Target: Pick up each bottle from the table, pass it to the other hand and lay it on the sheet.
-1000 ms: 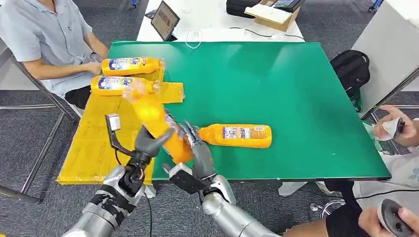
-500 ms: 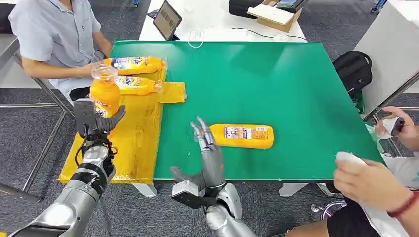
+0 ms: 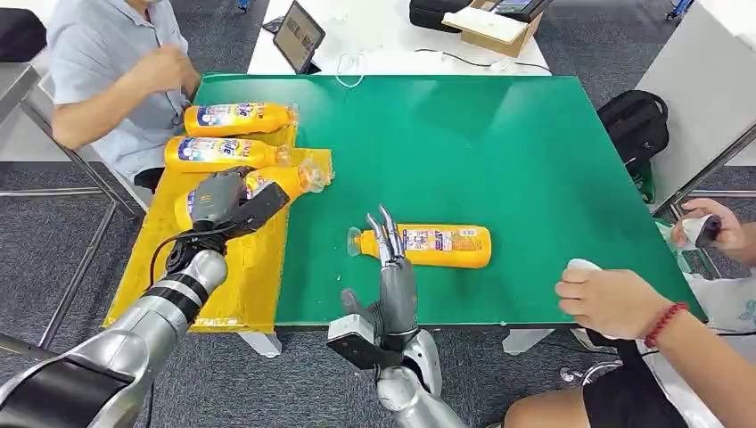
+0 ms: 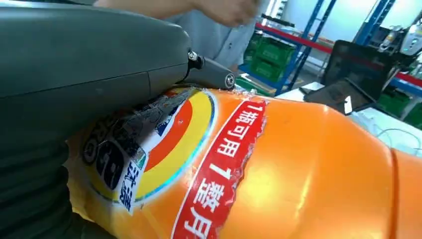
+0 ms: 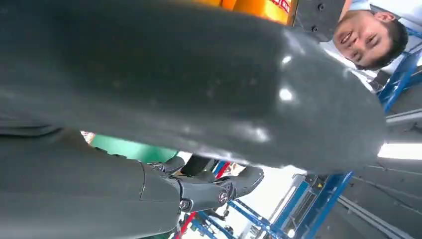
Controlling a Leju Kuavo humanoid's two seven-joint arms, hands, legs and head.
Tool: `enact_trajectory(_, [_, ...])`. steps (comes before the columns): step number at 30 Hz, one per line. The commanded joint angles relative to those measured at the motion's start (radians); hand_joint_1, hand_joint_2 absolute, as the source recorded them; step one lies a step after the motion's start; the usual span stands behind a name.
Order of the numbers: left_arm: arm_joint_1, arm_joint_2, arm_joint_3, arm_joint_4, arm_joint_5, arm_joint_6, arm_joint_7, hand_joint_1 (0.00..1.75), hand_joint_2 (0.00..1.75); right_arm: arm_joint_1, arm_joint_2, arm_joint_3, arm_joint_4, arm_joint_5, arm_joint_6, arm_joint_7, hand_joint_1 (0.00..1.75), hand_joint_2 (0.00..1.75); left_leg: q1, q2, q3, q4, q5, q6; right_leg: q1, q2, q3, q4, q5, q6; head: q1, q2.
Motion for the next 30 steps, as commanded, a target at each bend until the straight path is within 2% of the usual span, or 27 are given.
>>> enact_trajectory(1, [-0.08, 0.003, -0.094, 0.107, -0.054, -0.097, 0.031, 1.75, 1.75, -0.025, -0.024, 0.032, 0.081, -0.039, -0.002, 0.001, 0.0, 0.0, 0.001, 0.0, 0.003, 0.0, -0.002, -0.001, 0.001, 0.0, 0.003, 0.0, -0.001, -0.002, 0.0, 0.0])
enact_trajectory(3, [-0.093, -0.002, -0.141, 0.123, -0.161, -0.113, 0.091, 1.75, 1.75, -0.027, -0.031, 0.062, 0.086, -0.06, -0.002, 0.001, 0.0, 0.0, 0.001, 0.0, 0.005, 0.001, -0.002, -0.001, 0.001, -0.001, 0.005, 0.0, -0.002, -0.002, 0.0, 0.0])
enact_trajectory(6, [-0.092, -0.027, -0.114, 0.147, -0.193, -0.204, 0.099, 1.75, 1.75, -0.003, -0.011, 0.009, 0.068, 0.052, -0.002, 0.001, 0.0, 0.0, 0.001, 0.0, 0.003, 0.002, -0.002, 0.0, 0.001, 0.0, 0.004, 0.001, -0.002, -0.002, 0.0, 0.0])
enact_trajectory(9, [-0.083, -0.041, -0.087, 0.166, -0.203, -0.277, 0.11, 1.75, 1.75, 0.001, -0.023, 0.02, 0.083, 0.048, -0.002, 0.001, 0.0, 0.0, 0.001, -0.001, 0.005, 0.0, -0.002, -0.001, 0.001, -0.001, 0.006, -0.001, -0.002, -0.002, 0.0, 0.0])
enact_trajectory(13, [-0.089, -0.045, -0.077, 0.201, -0.248, -0.391, 0.149, 1.75, 1.75, 0.016, -0.011, -0.048, 0.024, 0.234, -0.002, 0.001, 0.0, 0.0, 0.001, -0.001, 0.003, 0.0, -0.001, -0.001, 0.001, -0.001, 0.004, -0.001, -0.002, -0.002, 0.0, 0.0])
enact_trajectory(17, [-0.099, -0.036, -0.093, 0.224, -0.299, -0.428, 0.23, 1.75, 1.75, 0.0, -0.01, -0.048, 0.03, 0.221, -0.002, 0.001, 0.0, 0.0, 0.0, 0.0, 0.002, 0.0, -0.001, -0.001, 0.0, 0.0, 0.002, 0.0, -0.001, -0.001, 0.0, 0.0])
enact_trajectory(20, [-0.095, -0.028, -0.094, 0.233, -0.304, -0.442, 0.237, 1.75, 1.75, -0.011, -0.021, -0.03, 0.058, 0.19, -0.002, 0.001, 0.0, 0.0, 0.001, 0.001, 0.002, 0.0, -0.001, 0.0, 0.001, 0.0, 0.002, 0.0, -0.001, -0.001, 0.0, 0.0])
enact_trajectory(21, [-0.084, -0.03, -0.074, 0.228, -0.288, -0.46, 0.221, 1.48, 1.75, -0.003, -0.012, -0.039, 0.053, 0.213, -0.002, 0.001, 0.0, 0.0, 0.001, 0.001, 0.004, 0.001, -0.002, -0.001, 0.001, 0.001, 0.004, 0.001, -0.002, -0.002, 0.0, 0.0])
enact_trajectory(22, [-0.079, -0.031, -0.07, 0.227, -0.286, -0.466, 0.215, 0.77, 1.75, -0.003, -0.012, -0.038, 0.058, 0.206, -0.002, 0.001, 0.0, 0.0, 0.0, 0.0, 0.003, 0.0, -0.001, 0.0, 0.0, 0.0, 0.003, 0.0, -0.001, -0.001, 0.0, 0.0])
enact_trajectory(23, [-0.079, -0.031, -0.07, 0.227, -0.286, -0.466, 0.215, 0.14, 1.75, -0.003, -0.012, -0.038, 0.058, 0.206, -0.002, 0.001, 0.0, 0.0, 0.0, 0.0, 0.002, -0.001, -0.001, 0.0, 0.0, 0.0, 0.002, -0.001, -0.001, -0.001, 0.0, 0.0])
enact_trajectory(24, [-0.069, -0.036, -0.071, 0.233, -0.288, -0.474, 0.221, 0.02, 1.75, -0.004, -0.016, -0.038, 0.065, 0.204, -0.002, 0.001, 0.0, 0.0, 0.001, 0.001, 0.004, 0.0, -0.002, -0.001, 0.001, 0.001, 0.004, 0.0, -0.002, -0.002, 0.0, 0.0])
enact_trajectory(30, [-0.068, -0.04, -0.063, 0.233, -0.285, -0.5, 0.222, 0.0, 1.75, -0.009, -0.018, -0.038, 0.068, 0.204, -0.002, 0.001, 0.0, 0.0, 0.0, 0.0, 0.006, -0.001, -0.002, -0.001, 0.0, 0.0, 0.007, -0.001, -0.002, -0.002, 0.0, 0.0])
